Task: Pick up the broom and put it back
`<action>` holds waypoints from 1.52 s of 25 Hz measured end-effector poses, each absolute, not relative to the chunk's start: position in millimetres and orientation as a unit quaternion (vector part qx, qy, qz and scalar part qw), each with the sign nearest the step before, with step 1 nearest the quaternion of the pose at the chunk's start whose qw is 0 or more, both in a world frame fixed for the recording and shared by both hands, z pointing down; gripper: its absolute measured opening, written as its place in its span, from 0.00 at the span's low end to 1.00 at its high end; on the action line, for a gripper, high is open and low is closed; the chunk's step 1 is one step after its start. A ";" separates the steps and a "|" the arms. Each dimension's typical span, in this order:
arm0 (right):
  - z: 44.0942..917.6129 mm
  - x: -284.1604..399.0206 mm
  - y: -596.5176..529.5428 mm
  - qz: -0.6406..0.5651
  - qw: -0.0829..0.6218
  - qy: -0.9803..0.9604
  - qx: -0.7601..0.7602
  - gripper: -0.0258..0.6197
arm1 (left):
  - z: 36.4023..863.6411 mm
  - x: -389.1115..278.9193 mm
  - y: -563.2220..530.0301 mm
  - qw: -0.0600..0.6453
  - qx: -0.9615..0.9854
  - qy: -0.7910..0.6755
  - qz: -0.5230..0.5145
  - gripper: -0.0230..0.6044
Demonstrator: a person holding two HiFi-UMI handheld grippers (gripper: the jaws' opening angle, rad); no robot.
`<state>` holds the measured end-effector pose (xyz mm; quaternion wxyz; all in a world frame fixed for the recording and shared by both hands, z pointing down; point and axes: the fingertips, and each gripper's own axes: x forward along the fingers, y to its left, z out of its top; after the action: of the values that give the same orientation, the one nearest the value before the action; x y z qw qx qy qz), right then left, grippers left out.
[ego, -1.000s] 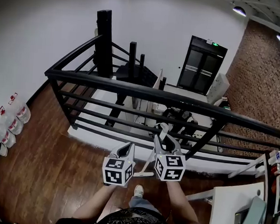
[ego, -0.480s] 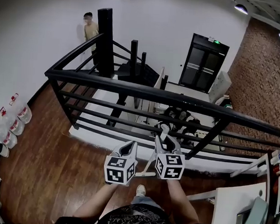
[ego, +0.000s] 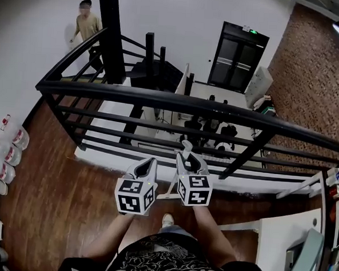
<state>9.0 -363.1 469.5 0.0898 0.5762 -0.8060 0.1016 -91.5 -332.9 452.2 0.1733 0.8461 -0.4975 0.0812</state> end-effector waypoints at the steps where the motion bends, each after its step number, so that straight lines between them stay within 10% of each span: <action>1: 473.6 10.4 -366.9 0.105 0.092 -0.805 0.577 0.19 | 453.9 -89.9 -336.8 0.174 0.846 -0.497 0.084 0.04; 38: 592.9 41.2 -492.3 0.164 0.142 -0.800 0.560 0.20 | 503.2 -50.6 -440.5 0.194 0.828 -0.510 0.129 0.04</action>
<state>41.2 -492.3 592.9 0.1415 0.5595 -0.7999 0.1645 -50.6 -440.5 503.2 0.1945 0.8277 -0.5104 0.1288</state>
